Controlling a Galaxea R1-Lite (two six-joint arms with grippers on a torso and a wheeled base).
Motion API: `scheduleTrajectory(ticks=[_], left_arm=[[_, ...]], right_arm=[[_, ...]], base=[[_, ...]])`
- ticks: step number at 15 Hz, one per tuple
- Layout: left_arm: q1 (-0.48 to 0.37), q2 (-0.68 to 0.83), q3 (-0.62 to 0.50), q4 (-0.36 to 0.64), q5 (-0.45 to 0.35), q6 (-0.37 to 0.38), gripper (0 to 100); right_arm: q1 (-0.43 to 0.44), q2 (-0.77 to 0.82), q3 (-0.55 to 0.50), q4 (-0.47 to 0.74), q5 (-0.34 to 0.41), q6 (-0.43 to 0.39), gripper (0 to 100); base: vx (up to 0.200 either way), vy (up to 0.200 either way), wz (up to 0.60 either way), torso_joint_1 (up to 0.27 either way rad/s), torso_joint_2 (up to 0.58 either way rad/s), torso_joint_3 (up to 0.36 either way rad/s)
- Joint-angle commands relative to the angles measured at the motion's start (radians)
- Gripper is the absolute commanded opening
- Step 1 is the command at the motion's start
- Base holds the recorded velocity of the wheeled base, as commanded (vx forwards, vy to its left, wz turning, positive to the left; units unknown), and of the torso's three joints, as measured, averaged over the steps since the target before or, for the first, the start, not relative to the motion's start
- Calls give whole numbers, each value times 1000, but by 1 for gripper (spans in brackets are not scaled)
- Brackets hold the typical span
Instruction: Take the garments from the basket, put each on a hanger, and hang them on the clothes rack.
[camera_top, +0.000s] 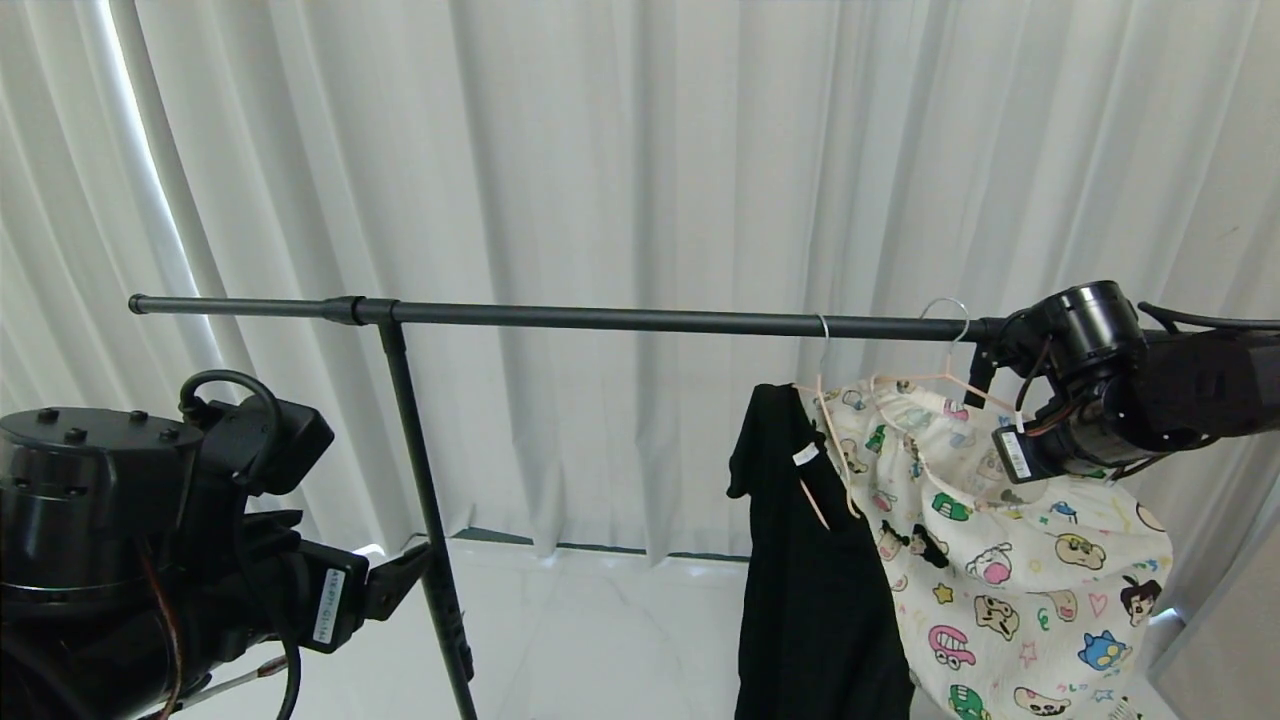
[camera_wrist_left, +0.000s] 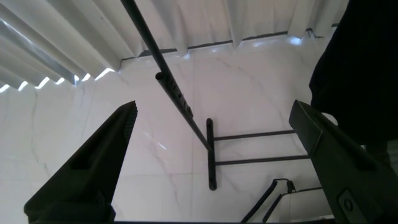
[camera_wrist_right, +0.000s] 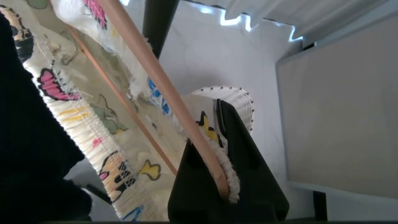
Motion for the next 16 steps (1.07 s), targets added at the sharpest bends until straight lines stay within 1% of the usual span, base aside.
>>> scheduleTrajectory(ticks=[1, 10, 11, 12, 13, 14, 16], left_arm=[[-1, 3, 2, 0, 3, 0, 100], [-1, 3, 5, 0, 1, 0, 100], [-1, 3, 5, 0, 1, 0, 100], [-1, 3, 5, 0, 1, 0, 100], [-1, 3, 5, 0, 3, -2, 100], [1, 3, 5, 0, 3, -2, 100], [2, 1, 8, 0, 3, -3, 100]], right_arm=[[4, 15, 0, -1, 0, 0, 0], [13, 23, 0, -1, 1, 3, 0], [15, 20, 2, -1, 1, 14, 100], [19, 18, -1, -2, 1, 35, 100], [36, 8, -1, -2, 1, 80, 100], [62, -26, 6, -1, 1, 106, 100], [99, -90, 22, 3, 3, 115, 100]], base=[[0, 0, 0, 0, 0, 0], [0, 0, 0, 0, 0, 0], [0, 0, 0, 0, 0, 0], [0, 0, 0, 0, 0, 0], [0, 0, 0, 0, 0, 0], [0, 0, 0, 0, 0, 0], [0, 0, 0, 0, 0, 0]])
